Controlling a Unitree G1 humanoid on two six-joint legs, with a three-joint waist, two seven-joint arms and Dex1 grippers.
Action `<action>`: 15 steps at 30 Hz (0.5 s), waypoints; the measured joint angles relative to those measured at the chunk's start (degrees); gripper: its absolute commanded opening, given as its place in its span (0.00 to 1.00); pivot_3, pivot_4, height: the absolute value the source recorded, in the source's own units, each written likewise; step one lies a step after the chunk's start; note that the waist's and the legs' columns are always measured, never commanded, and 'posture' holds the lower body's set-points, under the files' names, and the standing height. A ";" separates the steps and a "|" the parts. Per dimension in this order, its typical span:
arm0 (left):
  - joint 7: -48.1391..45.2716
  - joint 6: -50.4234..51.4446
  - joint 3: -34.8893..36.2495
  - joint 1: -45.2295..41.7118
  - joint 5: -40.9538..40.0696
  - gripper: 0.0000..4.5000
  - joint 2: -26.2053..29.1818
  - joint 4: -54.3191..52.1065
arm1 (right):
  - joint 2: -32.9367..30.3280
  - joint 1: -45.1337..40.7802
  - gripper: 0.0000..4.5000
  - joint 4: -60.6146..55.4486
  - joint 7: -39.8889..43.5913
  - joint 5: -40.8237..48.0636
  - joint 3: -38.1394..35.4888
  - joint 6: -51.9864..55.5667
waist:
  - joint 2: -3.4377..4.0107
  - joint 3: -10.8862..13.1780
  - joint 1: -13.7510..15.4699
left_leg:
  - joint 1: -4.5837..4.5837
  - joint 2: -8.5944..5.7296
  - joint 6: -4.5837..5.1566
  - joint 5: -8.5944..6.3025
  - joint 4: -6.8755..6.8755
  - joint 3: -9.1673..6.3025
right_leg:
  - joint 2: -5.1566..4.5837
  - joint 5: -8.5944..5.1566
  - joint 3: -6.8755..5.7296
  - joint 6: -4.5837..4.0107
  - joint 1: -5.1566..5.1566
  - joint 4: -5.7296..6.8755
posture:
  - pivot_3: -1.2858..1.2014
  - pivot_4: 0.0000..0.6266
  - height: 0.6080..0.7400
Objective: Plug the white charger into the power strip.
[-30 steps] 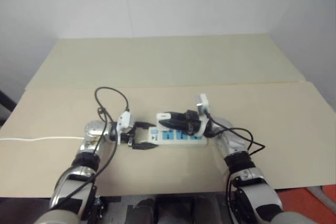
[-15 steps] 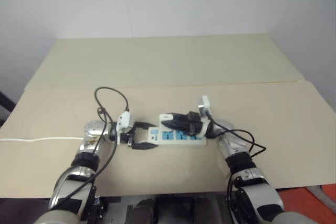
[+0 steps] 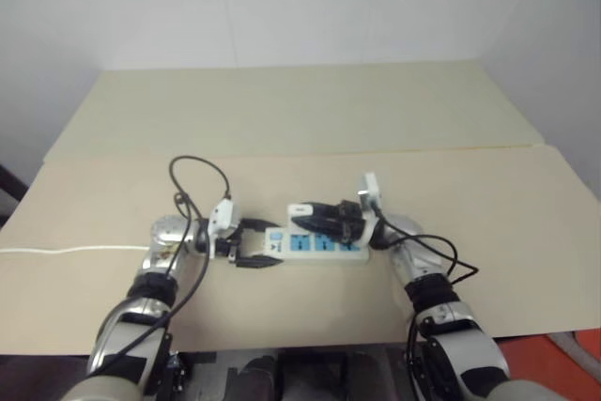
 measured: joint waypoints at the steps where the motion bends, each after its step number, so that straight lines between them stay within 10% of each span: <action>1: 0.00 0.00 0.00 0.00 0.01 0.72 0.00 0.00 | 0.00 0.02 0.25 0.00 0.01 0.00 0.01 -0.03 | 0.00 0.00 0.00 | 0.01 0.00 0.01 0.00 0.00 0.00 | 0.00 0.00 0.00 0.00 0.01 0.00 | 0.52 0.24 1.00; 15: 0.03 0.18 0.00 0.00 0.05 0.72 0.05 0.00 | 0.42 0.34 0.25 -0.11 -0.13 -1.13 0.03 -1.34 | 0.00 0.00 -0.04 | 0.08 0.00 0.06 -0.04 -0.02 -0.01 | 0.00 0.00 0.00 0.00 0.05 0.00 | 0.52 0.24 1.00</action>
